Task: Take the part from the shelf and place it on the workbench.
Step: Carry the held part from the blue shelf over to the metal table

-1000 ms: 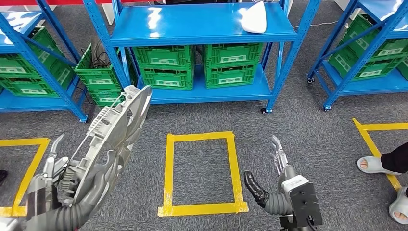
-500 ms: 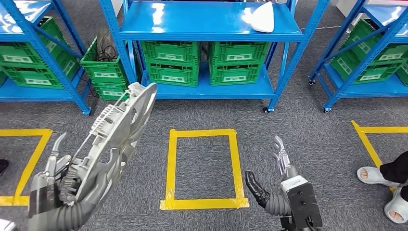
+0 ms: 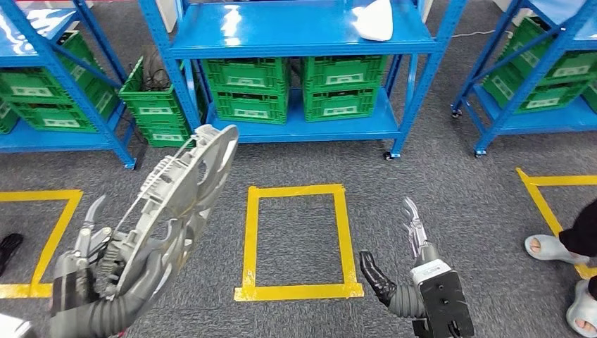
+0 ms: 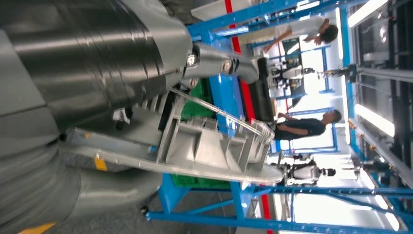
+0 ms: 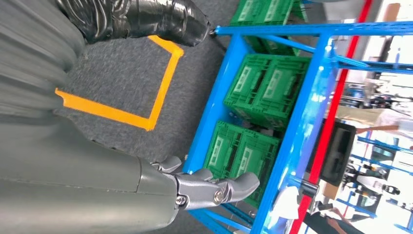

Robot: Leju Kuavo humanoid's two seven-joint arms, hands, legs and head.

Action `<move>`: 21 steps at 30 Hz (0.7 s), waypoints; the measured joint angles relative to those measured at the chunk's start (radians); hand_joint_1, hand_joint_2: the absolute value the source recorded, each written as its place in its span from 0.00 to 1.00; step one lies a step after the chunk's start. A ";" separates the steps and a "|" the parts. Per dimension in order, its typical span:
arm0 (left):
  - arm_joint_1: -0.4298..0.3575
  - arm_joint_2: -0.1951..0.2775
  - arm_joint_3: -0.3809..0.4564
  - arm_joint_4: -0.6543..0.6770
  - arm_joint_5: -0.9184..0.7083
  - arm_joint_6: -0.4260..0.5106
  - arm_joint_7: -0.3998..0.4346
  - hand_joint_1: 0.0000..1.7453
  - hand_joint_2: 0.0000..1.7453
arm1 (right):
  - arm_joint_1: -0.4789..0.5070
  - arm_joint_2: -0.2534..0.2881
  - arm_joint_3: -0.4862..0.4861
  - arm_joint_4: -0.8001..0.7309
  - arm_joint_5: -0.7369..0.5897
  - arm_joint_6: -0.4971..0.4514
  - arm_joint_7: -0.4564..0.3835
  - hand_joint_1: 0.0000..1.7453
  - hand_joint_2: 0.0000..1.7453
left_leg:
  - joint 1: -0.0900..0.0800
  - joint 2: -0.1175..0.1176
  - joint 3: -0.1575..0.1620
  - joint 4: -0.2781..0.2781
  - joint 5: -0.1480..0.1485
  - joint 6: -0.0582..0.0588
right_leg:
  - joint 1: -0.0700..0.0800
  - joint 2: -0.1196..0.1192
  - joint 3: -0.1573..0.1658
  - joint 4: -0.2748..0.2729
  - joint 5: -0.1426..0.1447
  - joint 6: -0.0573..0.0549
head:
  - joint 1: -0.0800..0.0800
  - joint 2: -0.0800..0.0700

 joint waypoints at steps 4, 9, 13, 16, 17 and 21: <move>0.000 0.000 0.000 0.000 -0.001 0.000 0.000 1.00 1.00 | 0.000 0.000 0.000 0.000 -0.001 0.000 -0.001 0.00 1.00 | 0.000 0.000 -0.002 0.005 -0.002 0.000 | 0.000 0.000 0.000 0.000 0.000 0.000 | 0.000 0.000; 0.000 0.001 0.001 -0.002 -0.037 0.002 0.038 1.00 1.00 | 0.006 0.000 0.000 0.003 -0.042 0.002 -0.040 0.00 1.00 | 0.000 0.000 -0.030 0.101 -0.038 -0.003 | 0.002 -0.001 -0.017 0.003 0.010 -0.001 | -0.010 0.000; -0.001 0.008 0.001 -0.032 -0.127 0.022 0.161 1.00 1.00 | 0.048 0.014 -0.010 0.039 -0.129 0.019 -0.124 0.00 1.00 | -0.005 0.001 0.139 -0.166 0.051 0.034 | 0.006 0.002 -0.063 0.038 0.017 0.034 | -0.020 0.000; -0.001 0.011 0.002 -0.039 -0.125 0.028 0.167 1.00 1.00 | 0.075 0.018 -0.023 0.049 -0.123 0.010 -0.136 0.00 1.00 | -0.002 0.002 0.125 -0.168 0.074 0.050 | 0.000 0.004 -0.122 0.187 -0.082 0.054 | -0.002 0.000; -0.001 0.011 0.001 -0.039 -0.122 0.029 0.163 1.00 1.00 | 0.083 0.018 -0.028 0.050 -0.116 0.005 -0.135 0.00 1.00 | -0.002 0.002 0.117 -0.166 0.079 0.050 | -0.003 0.004 -0.142 0.250 -0.112 0.058 | 0.004 0.000; -0.003 0.012 0.001 -0.039 -0.110 0.029 0.154 1.00 1.00 | 0.102 0.019 -0.049 0.049 -0.105 -0.001 -0.124 0.00 1.00 | -0.001 0.002 0.092 -0.150 0.086 0.046 | -0.008 0.004 -0.077 0.190 -0.073 0.061 | 0.020 0.000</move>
